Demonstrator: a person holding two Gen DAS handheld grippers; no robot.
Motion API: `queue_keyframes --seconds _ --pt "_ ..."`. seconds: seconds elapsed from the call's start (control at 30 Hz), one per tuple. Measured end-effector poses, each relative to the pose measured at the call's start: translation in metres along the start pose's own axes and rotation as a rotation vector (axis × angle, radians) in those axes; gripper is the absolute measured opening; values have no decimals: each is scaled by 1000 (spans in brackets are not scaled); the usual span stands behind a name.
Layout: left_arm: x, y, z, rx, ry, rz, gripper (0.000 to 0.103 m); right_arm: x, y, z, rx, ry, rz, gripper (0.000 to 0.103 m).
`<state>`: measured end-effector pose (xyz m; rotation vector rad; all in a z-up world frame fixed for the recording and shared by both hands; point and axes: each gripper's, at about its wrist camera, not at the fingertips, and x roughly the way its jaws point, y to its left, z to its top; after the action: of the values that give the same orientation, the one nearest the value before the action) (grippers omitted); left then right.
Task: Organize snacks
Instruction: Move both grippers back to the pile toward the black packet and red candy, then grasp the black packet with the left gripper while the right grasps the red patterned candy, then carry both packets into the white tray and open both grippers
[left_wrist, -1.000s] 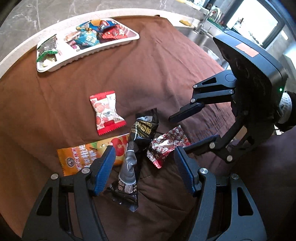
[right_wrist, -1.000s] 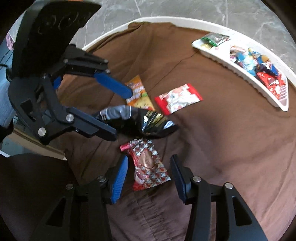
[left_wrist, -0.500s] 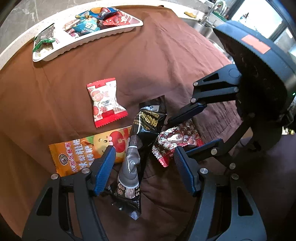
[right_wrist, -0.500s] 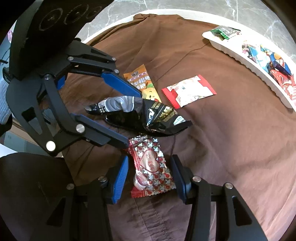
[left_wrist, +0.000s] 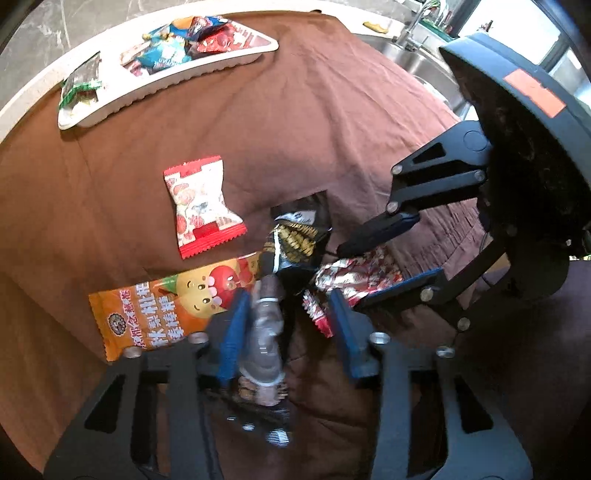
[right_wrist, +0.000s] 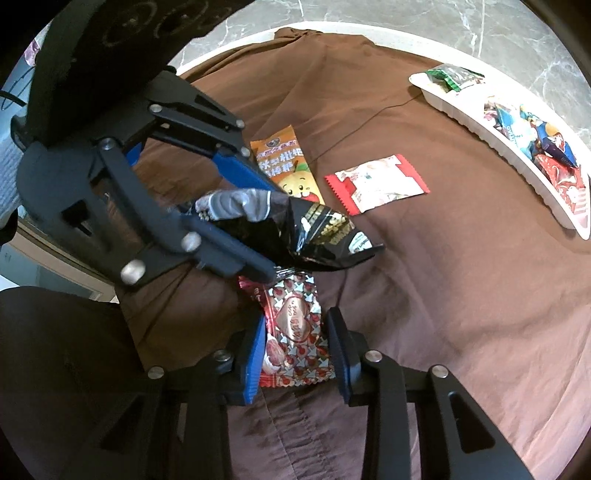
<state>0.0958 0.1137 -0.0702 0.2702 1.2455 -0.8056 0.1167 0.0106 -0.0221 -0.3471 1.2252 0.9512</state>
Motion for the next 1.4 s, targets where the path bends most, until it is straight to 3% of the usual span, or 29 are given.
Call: queue_keyframes --seconds 0.07,0.33,1.03,1.4 --pt "4 2 -1 2 15 23 26 -2 -4 0 10 0 8 35" --pt "6 3 -2 -8 -1 20 17 -3 -12 -4 65 -12 35 35" --pt "-13 23 -3 -130 -55 -74 16 -33 -38 -17 202 -59 100 34" --pt "-40 40 11 -207 -129 -121 16 -62 -71 -13 330 -148 165 34"
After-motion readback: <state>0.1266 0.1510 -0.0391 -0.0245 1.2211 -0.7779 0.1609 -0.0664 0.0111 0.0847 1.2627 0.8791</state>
